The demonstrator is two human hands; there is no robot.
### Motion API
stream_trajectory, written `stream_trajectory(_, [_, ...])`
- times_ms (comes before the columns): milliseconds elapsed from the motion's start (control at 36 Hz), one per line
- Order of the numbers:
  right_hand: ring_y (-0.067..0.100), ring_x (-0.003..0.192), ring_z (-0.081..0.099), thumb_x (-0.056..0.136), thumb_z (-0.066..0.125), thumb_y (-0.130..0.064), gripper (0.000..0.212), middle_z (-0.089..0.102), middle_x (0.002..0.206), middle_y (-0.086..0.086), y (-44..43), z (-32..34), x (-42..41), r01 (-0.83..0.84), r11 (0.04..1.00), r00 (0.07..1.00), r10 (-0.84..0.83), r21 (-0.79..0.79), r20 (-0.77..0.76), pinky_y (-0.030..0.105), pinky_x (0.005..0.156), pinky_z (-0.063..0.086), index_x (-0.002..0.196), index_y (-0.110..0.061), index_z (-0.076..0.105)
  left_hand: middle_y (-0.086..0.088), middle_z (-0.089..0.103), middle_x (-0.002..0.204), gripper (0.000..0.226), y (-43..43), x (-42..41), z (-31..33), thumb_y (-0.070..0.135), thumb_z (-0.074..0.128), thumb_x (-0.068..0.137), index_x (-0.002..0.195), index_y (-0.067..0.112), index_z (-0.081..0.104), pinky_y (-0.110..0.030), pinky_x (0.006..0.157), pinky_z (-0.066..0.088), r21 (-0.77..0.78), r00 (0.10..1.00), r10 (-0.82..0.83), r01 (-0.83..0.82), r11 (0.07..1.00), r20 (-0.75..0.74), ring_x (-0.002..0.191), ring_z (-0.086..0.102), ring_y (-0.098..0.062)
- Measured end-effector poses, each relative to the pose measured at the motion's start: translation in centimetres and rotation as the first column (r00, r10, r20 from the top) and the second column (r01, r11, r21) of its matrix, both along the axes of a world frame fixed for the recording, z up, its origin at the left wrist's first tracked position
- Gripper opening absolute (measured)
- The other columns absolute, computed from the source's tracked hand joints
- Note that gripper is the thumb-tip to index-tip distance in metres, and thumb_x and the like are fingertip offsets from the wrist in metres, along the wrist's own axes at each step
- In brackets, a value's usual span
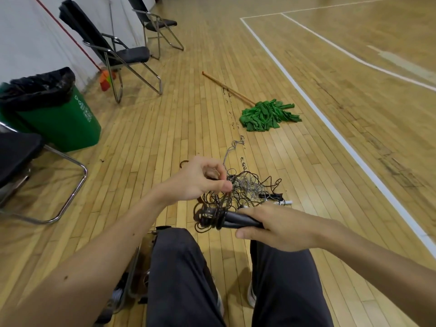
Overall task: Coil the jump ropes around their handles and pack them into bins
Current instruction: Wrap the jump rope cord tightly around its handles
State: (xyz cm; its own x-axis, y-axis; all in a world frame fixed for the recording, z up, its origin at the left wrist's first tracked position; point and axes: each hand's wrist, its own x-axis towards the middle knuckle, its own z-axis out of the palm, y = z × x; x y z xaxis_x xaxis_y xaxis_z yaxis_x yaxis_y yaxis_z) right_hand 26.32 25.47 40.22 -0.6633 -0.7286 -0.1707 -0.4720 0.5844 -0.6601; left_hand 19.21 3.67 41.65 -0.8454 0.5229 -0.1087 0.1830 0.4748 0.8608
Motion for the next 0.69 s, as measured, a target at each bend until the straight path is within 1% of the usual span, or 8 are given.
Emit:
stream_trajectory(56, [0.007,0.055,0.045,0.100,0.052,-0.045,0.025,0.048,0.066,-0.009,0.2,-0.1,-0.2,0.060,0.993,0.998,-0.059,-0.098,0.004,0.021,0.055,0.036,0.091,-0.022,0.055,-0.017,0.064,0.073,0.028,0.1,0.8,-0.5,0.034,0.072,0.083,0.086,0.008,0.063,-0.019,0.059,0.047,0.093,0.998,0.023,-0.028,0.995,0.056,0.061,0.058,-0.016])
stream_trajectory(139, [0.010,0.057,0.049,0.096,0.050,-0.054,0.034,0.055,0.068,-0.005,0.3,-0.1,-0.3,0.116,0.977,0.992,-0.122,-0.179,-0.022,0.026,0.055,0.041,0.096,-0.021,0.058,0.009,0.068,0.073,0.016,0.2,1.7,-1.7,0.026,0.064,0.090,0.083,0.013,0.063,-0.018,0.062,0.050,0.131,0.993,0.062,-0.075,0.989,0.104,0.068,0.064,-0.006])
stream_trajectory(194, [0.018,0.063,0.057,0.094,0.048,-0.062,0.038,0.063,0.076,0.003,0.1,-0.2,-0.2,0.132,0.965,0.989,-0.143,-0.225,-0.033,0.039,0.061,0.048,0.098,-0.025,0.059,0.015,0.067,0.074,0.016,0.2,2.1,-2.4,0.005,0.063,0.093,0.081,0.016,0.063,-0.015,0.060,0.048,0.099,0.989,0.091,-0.102,0.990,0.114,0.070,0.063,0.002])
stream_trajectory(278, [0.022,0.064,0.057,0.098,0.053,-0.054,0.016,0.064,0.078,0.005,0.0,-0.7,-0.2,0.155,0.938,0.986,-0.167,-0.309,-0.015,0.043,0.062,0.048,0.093,-0.039,0.055,0.009,0.061,0.067,0.038,0.3,2.5,-2.9,-0.021,0.054,0.084,0.077,0.015,0.060,-0.020,0.055,0.040,0.074,0.981,0.144,-0.155,0.985,0.132,0.064,0.056,-0.005])
stream_trajectory(333, [0.019,0.063,0.055,0.099,0.055,-0.048,0.014,0.063,0.076,0.003,0.0,-0.8,-0.3,0.182,0.917,0.981,-0.195,-0.356,0.000,0.039,0.060,0.046,0.091,-0.037,0.057,0.010,0.058,0.056,0.035,0.6,2.7,-3.1,-0.015,0.051,0.090,0.075,0.016,0.059,-0.020,0.053,0.039,0.076,0.968,0.190,-0.205,0.976,0.162,0.056,0.052,-0.004])
stream_trajectory(417, [0.006,0.056,0.046,0.100,0.055,-0.040,0.018,0.051,0.064,-0.011,-0.1,-0.8,-0.5,0.228,0.881,0.971,-0.236,-0.414,0.034,0.021,0.054,0.037,0.089,-0.027,0.059,0.006,0.055,0.054,0.015,1.2,3.2,-3.5,0.009,0.054,0.100,0.091,0.005,0.065,-0.017,0.044,0.033,0.192,0.955,0.208,-0.249,0.949,0.209,0.048,0.046,-0.006])
stream_trajectory(472, [0.004,0.053,0.042,0.098,0.056,-0.036,0.017,0.047,0.060,-0.015,-0.1,-0.9,-0.8,0.276,0.860,0.960,-0.271,-0.430,0.072,0.016,0.053,0.033,0.087,-0.024,0.060,0.002,0.053,0.053,0.029,1.3,3.5,-3.8,0.017,0.052,0.102,0.102,-0.010,0.060,-0.018,0.043,0.028,0.230,0.951,0.216,-0.266,0.936,0.220,0.044,0.041,-0.006])
stream_trajectory(694, [0.010,0.047,0.048,0.099,0.061,-0.032,0.025,0.048,0.054,-0.011,0.0,-3.7,-1.5,0.434,0.816,0.896,-0.436,-0.380,0.088,0.031,0.050,0.040,0.086,-0.011,0.061,-0.008,0.051,0.056,0.035,2.3,5.6,-5.0,0.025,0.047,0.105,0.088,-0.003,0.060,-0.011,0.044,0.033,0.281,0.927,0.277,-0.345,0.896,0.254,0.040,0.042,-0.003])
